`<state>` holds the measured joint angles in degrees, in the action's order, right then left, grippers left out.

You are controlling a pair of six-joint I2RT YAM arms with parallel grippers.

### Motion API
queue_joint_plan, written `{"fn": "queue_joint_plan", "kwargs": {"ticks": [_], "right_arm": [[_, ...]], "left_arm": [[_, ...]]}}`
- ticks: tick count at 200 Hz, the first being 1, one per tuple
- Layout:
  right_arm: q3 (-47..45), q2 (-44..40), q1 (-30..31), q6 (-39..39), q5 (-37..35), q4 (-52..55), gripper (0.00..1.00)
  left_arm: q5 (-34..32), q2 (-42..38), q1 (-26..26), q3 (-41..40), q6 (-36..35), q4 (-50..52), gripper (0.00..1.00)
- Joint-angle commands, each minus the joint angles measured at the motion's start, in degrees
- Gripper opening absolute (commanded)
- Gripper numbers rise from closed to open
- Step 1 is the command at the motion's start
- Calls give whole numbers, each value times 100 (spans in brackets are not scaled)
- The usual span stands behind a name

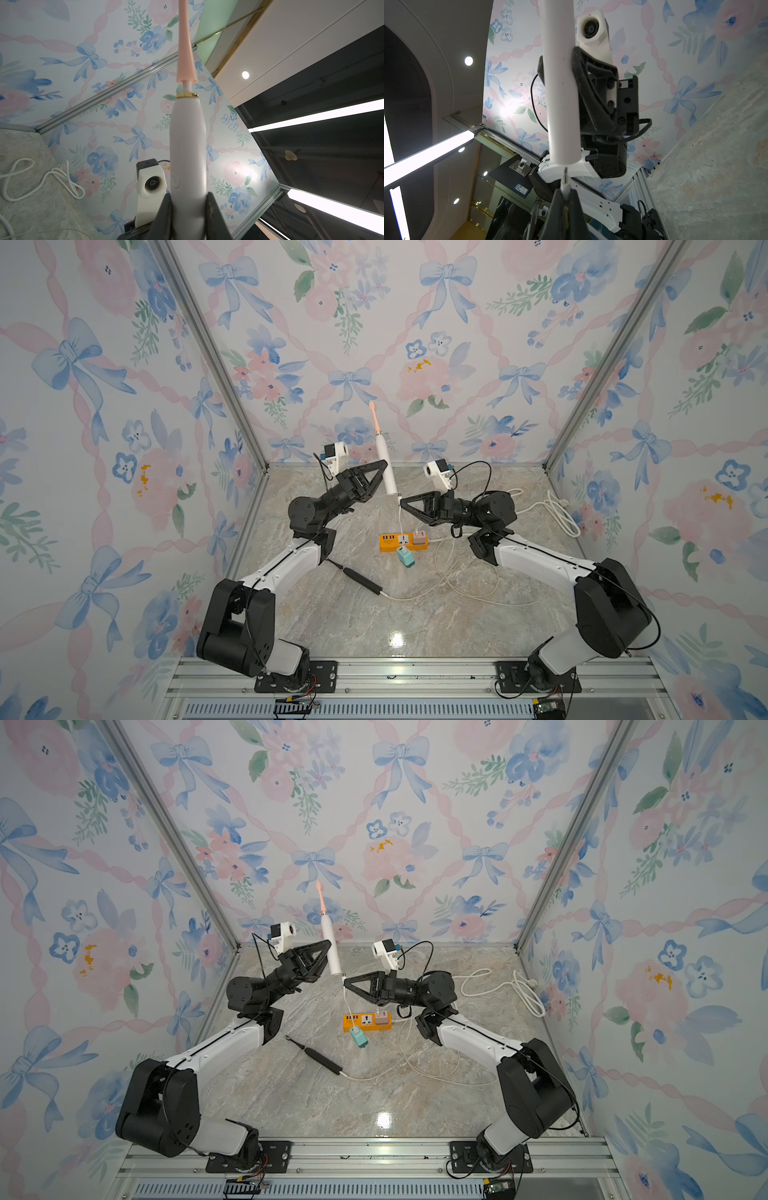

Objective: Charge the electric toothbrush
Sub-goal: Pick up the charging cable from the center of the board, then insert the charging cable into the electric toothbrush.

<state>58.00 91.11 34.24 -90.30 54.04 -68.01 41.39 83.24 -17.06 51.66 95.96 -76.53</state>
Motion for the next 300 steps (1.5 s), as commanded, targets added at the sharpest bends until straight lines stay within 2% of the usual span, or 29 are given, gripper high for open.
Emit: {"fn": "queue_joint_plan", "kwargs": {"ticks": [1,92,132,183,260,300], "right_arm": [[104,100,111,-192,89,-484,0],[523,57,196,472,-504,803,0],[649,-110,193,878,-695,1669,0],[625,-432,282,1088,-1136,2132,0],[641,-646,278,1283,-1127,2453,0],[605,-843,224,1737,-1027,2762,0]], "left_arm": [[-32,168,55,248,405,-798,0],[118,570,58,443,467,-872,0],[236,649,47,589,598,-945,0],[273,793,69,689,708,-1011,0],[378,963,64,948,897,-1087,0],[423,990,70,939,986,-1086,0]]}}
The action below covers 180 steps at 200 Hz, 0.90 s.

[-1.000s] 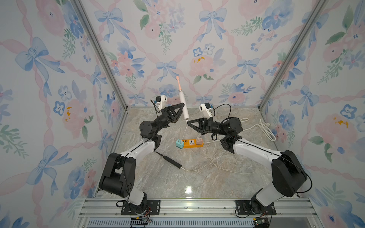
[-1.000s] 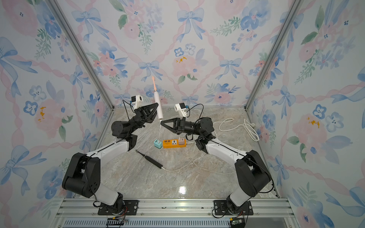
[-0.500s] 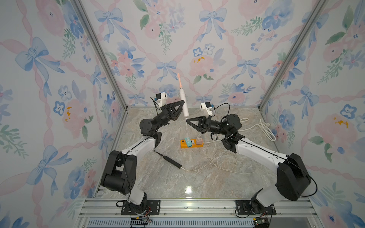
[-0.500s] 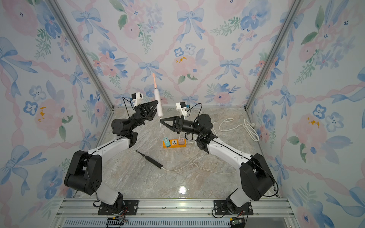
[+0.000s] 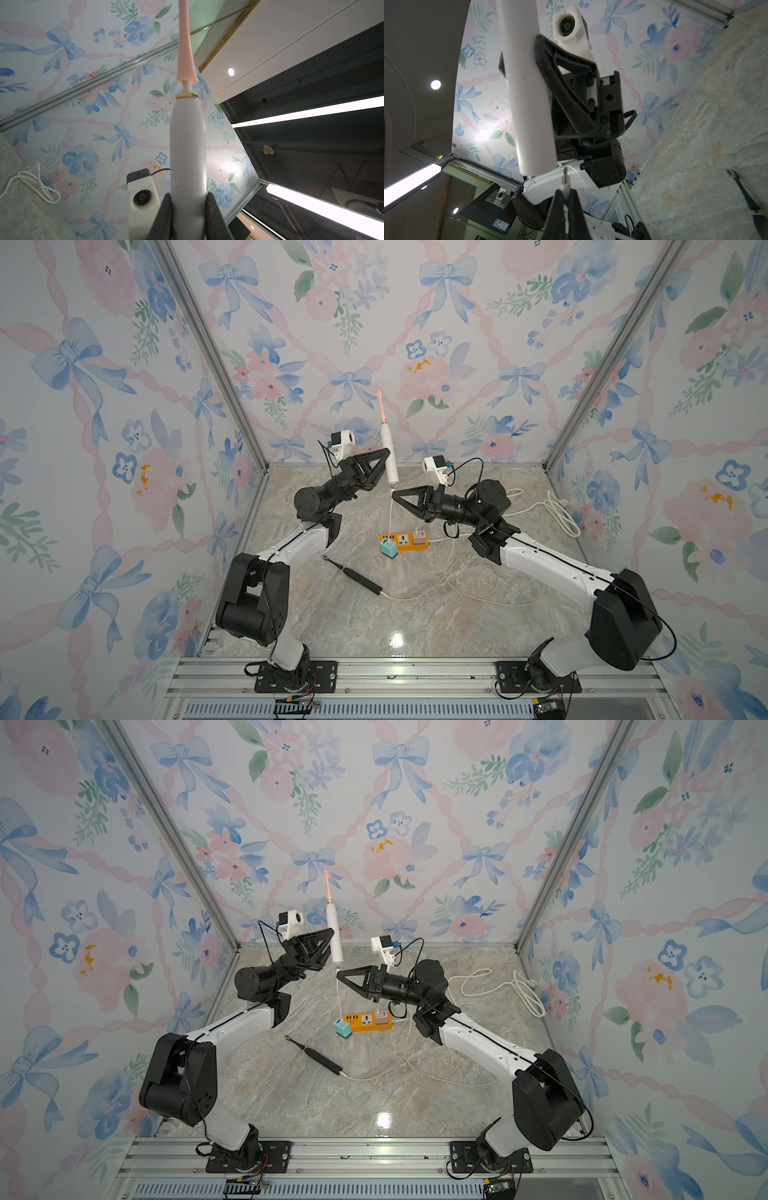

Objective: Charge the electric toothbrush
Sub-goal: Insert the charging cable into the electric toothbrush.

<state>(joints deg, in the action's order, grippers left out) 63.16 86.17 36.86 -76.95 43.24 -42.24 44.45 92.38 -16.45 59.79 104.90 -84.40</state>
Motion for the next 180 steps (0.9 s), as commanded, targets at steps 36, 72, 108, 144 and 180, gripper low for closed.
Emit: {"fn": "queue_joint_plan", "kwargs": {"ticks": [36,72,108,144,180], "right_arm": [[197,-382,-22,404,140,266,0],[188,-375,-58,347,140,217,0],[294,-254,-58,251,158,79,0],[368,-133,-61,89,179,-133,0],[218,-98,-63,18,184,-274,0]], "left_arm": [[104,123,8,136,105,-296,0],[143,92,-3,158,109,-309,0],[161,35,-7,140,136,-313,0],[128,31,-41,138,142,-312,0],[117,42,-52,187,184,-323,0]]}}
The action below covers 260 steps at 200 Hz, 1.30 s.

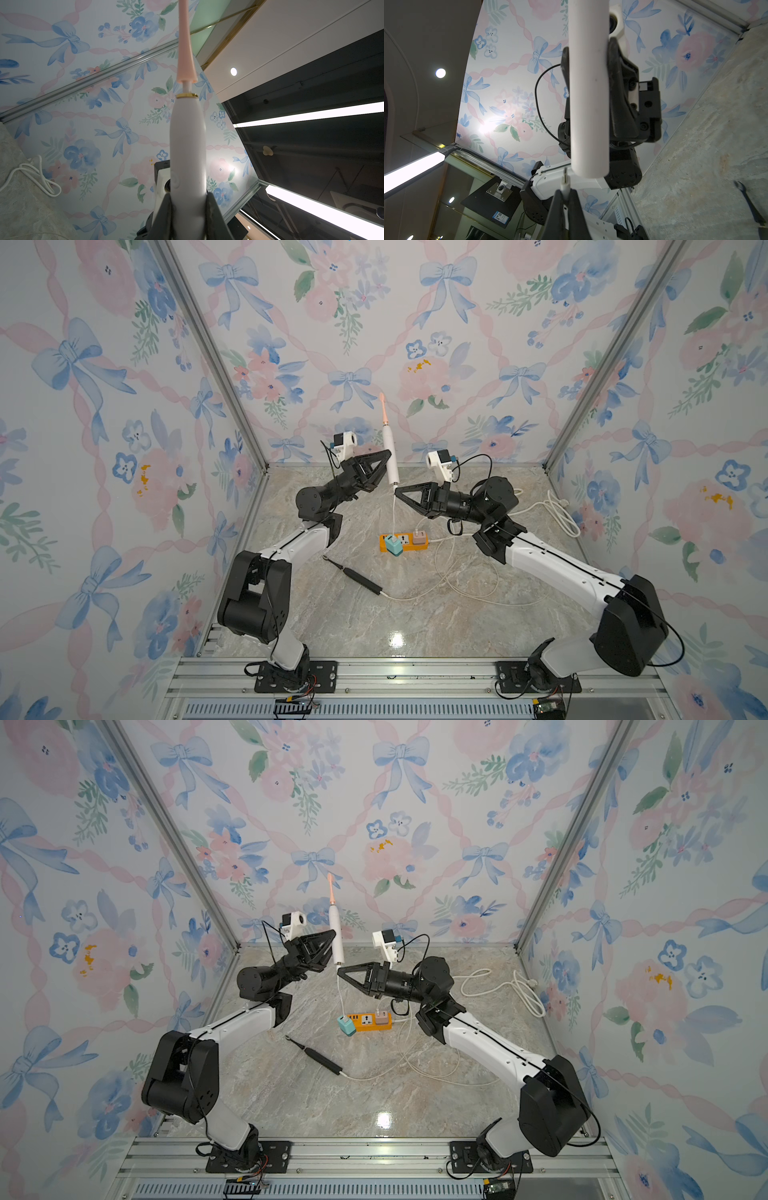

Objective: Charge the electric toothbrush
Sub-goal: Insert the charging cable into the electric toothbrush.

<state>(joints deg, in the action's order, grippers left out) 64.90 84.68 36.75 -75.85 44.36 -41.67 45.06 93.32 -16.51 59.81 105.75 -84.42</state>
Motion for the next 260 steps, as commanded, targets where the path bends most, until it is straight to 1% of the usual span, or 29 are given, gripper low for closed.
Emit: {"fn": "queue_joint_plan", "kwargs": {"ticks": [1,170,209,260], "right_arm": [[37,49,-49,-94,73,-336,0],[-145,268,-80,-442,73,-864,0],[9,277,-128,-404,72,-786,0],[-19,225,-210,-412,73,-814,0]], "left_arm": [[56,-51,-41,187,101,-320,0],[38,-83,-62,172,121,-316,0],[62,-103,-87,145,112,-320,0],[89,-104,-114,146,121,-323,0]]}}
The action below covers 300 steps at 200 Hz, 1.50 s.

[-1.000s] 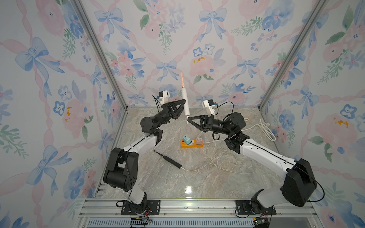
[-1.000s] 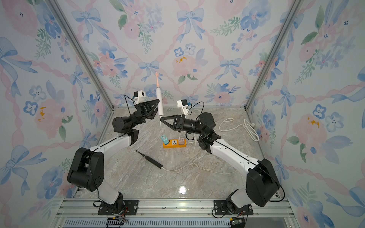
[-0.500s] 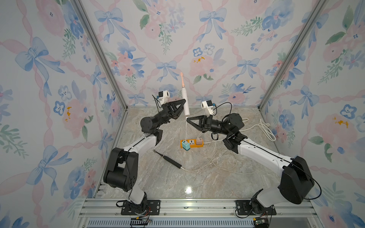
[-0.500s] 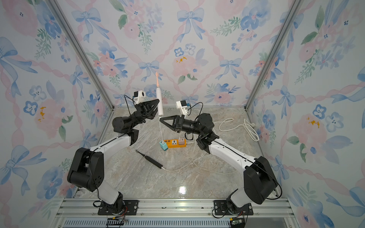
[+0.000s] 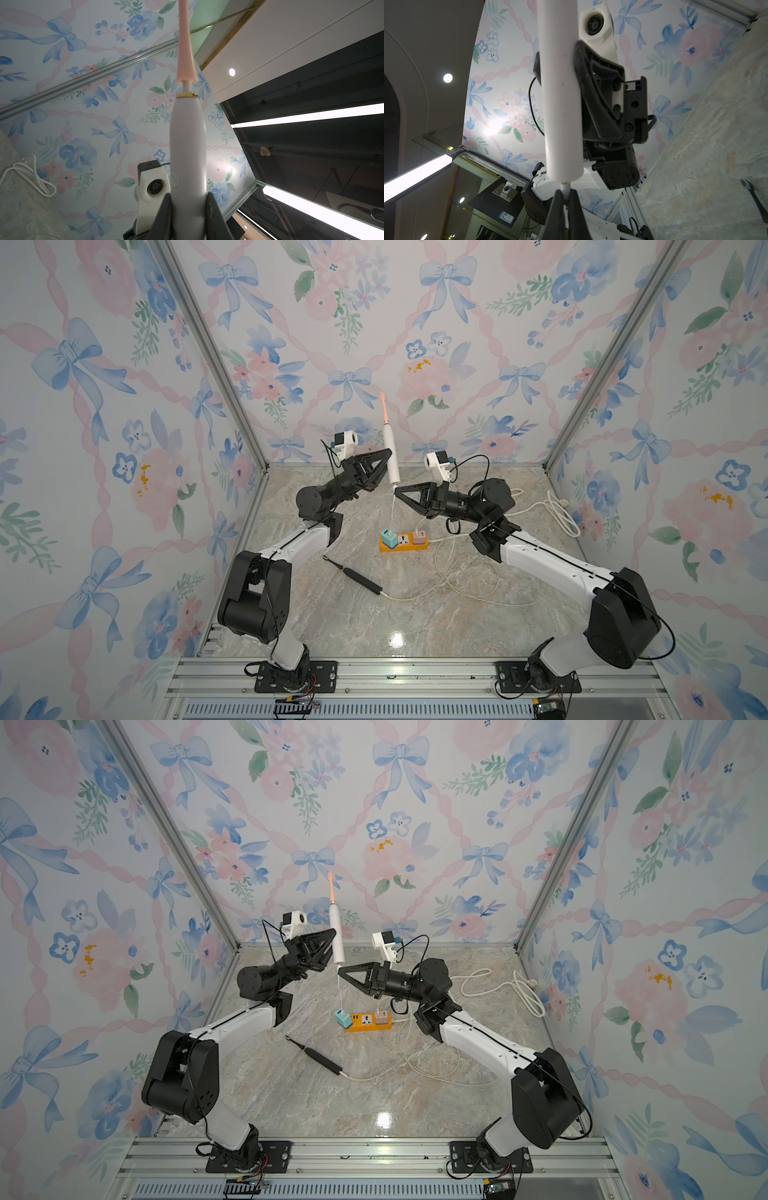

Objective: Charge the electric toothbrush
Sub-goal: Insert the charging cable into the electric toothbrush.

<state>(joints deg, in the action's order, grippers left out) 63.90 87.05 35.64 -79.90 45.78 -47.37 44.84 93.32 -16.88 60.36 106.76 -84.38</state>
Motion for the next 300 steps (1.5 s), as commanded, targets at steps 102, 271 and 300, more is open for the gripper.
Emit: {"fn": "queue_joint_plan", "kwargs": {"ticks": [102,271,300], "right_arm": [[259,-7,-226,41,181,-241,0],[508,279,-487,-890,231,-1487,0],[492,269,-534,-878,203,-1468,0]], "left_arm": [[201,-69,-200,-20,94,-328,0],[341,-51,-411,77,354,-325,0],[375,-33,-421,84,425,-323,0]]}}
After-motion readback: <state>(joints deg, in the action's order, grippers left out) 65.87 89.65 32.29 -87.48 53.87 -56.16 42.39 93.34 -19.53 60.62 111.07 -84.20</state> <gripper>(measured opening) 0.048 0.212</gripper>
